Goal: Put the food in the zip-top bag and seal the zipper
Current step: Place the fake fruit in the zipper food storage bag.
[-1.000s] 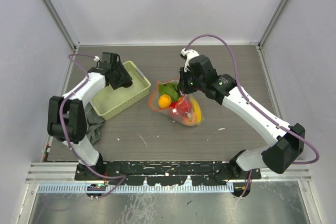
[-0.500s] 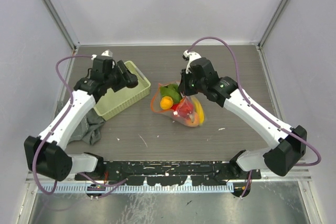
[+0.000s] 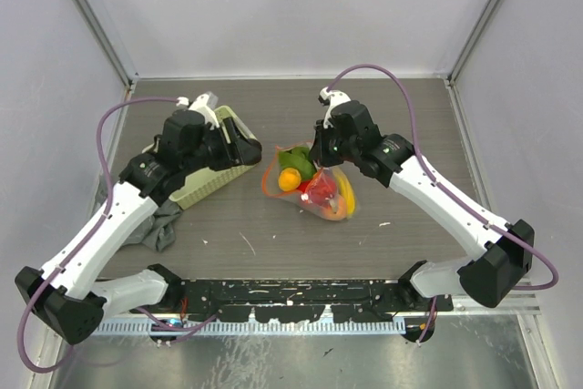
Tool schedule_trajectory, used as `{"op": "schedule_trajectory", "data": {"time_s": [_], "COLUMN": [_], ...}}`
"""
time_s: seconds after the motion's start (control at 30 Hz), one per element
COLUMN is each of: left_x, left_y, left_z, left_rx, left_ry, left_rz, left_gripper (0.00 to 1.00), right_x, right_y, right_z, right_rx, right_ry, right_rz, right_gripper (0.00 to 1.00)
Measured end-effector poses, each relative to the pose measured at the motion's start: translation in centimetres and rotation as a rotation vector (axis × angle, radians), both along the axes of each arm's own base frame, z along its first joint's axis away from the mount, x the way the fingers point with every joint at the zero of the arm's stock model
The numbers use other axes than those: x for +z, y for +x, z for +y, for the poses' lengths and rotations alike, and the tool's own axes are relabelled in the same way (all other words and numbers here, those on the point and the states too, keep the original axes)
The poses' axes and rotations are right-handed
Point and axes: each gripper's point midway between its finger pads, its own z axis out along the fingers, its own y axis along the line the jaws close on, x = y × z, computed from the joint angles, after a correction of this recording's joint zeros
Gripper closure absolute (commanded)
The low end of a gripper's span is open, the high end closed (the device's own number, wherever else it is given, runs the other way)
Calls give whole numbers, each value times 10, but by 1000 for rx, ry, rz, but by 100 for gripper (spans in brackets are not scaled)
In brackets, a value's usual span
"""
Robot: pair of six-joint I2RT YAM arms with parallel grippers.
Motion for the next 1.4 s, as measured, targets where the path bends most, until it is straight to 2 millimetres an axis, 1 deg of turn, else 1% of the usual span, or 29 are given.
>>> {"op": "schedule_trajectory", "data": {"time_s": [0.1, 0.27, 0.43, 0.6, 0.7, 0.8, 0.87, 0.93, 1.07, 1.13, 1.23, 1.4], "left_x": [1, 1, -8, -29, -38, -45, -49, -54, -62, -64, -62, -53], "left_y": [-19, -33, -29, -23, -22, -17, -14, -11, -7, -6, -5, -4], "left_z": [-22, -42, -59, -77, -87, -98, -102, -107, -110, -111, -111, -111], "left_rx": [-86, -153, -176, -200, -212, -220, -221, -221, -216, -214, -214, -209], "left_ry": [0, -2, 9, 39, 53, 65, 73, 80, 96, 101, 100, 91], "left_rz": [-4, -14, -9, 23, 37, 44, 50, 55, 65, 68, 64, 45], "left_gripper": [49, 49, 48, 47, 45, 41, 37, 31, 19, 15, 13, 13], "right_x": [0, 0, 0, 1, 1, 1, 1, 1, 1, 1, 1, 1], "right_y": [0, -2, -4, -6, -7, -8, -8, -8, -9, -9, -10, -10], "right_z": [1, 3, 5, 7, 8, 9, 9, 9, 10, 10, 10, 11], "right_rx": [0, 9, 19, 29, 33, 39, 41, 43, 47, 50, 50, 54], "right_ry": [4, 10, 16, 22, 24, 27, 28, 29, 32, 33, 33, 34], "right_rz": [3, 8, 12, 17, 19, 21, 22, 23, 25, 26, 26, 27], "right_gripper": [100, 100, 100, 100, 100, 100, 100, 100, 100, 100, 100, 100]}}
